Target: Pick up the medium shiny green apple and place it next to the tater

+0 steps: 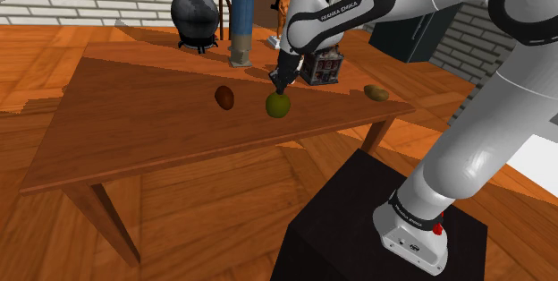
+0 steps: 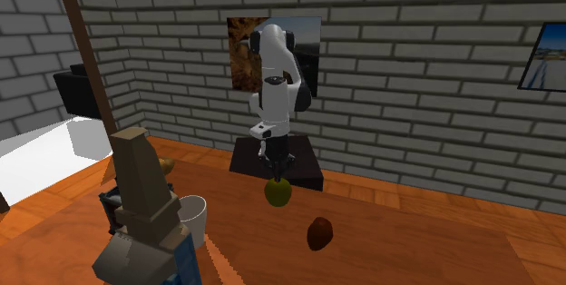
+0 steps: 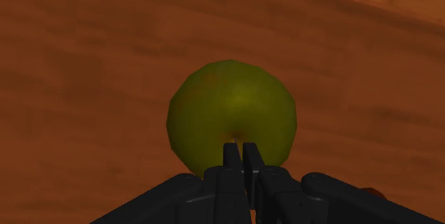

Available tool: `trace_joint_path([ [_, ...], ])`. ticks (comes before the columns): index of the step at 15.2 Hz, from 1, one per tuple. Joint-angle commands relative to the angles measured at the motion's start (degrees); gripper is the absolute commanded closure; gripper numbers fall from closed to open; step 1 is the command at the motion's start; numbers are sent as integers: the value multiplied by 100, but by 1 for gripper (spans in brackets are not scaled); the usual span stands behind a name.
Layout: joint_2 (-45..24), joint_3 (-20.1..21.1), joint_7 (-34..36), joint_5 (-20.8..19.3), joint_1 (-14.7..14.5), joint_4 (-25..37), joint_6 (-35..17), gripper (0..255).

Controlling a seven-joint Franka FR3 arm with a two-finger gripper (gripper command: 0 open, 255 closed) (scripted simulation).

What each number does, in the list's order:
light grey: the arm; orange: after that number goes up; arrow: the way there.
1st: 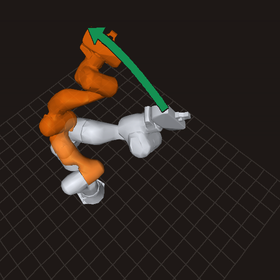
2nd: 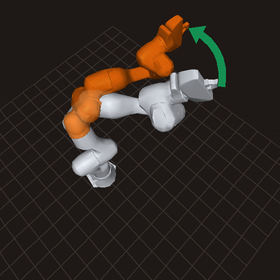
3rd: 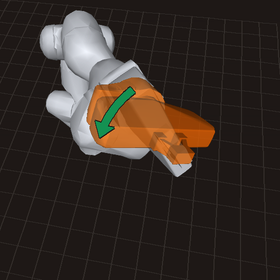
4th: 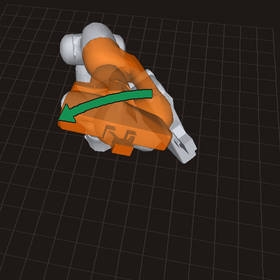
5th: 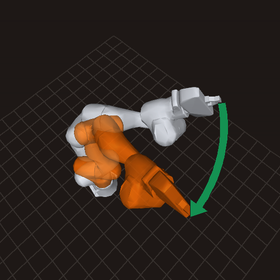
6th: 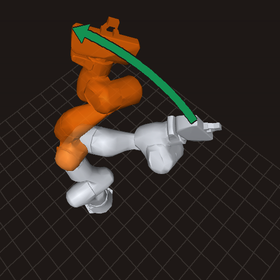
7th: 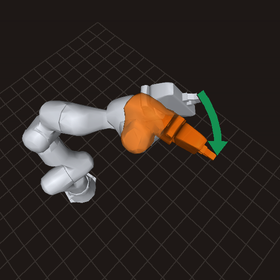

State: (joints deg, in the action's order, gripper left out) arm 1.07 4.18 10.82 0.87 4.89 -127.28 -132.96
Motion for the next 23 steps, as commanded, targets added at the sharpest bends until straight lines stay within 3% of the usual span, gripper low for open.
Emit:
trace_joint_path([
  [1,0,0,0,0,0,0,0,255],
  [23,542,-14,-12,30,6,1058,1600,255],
])
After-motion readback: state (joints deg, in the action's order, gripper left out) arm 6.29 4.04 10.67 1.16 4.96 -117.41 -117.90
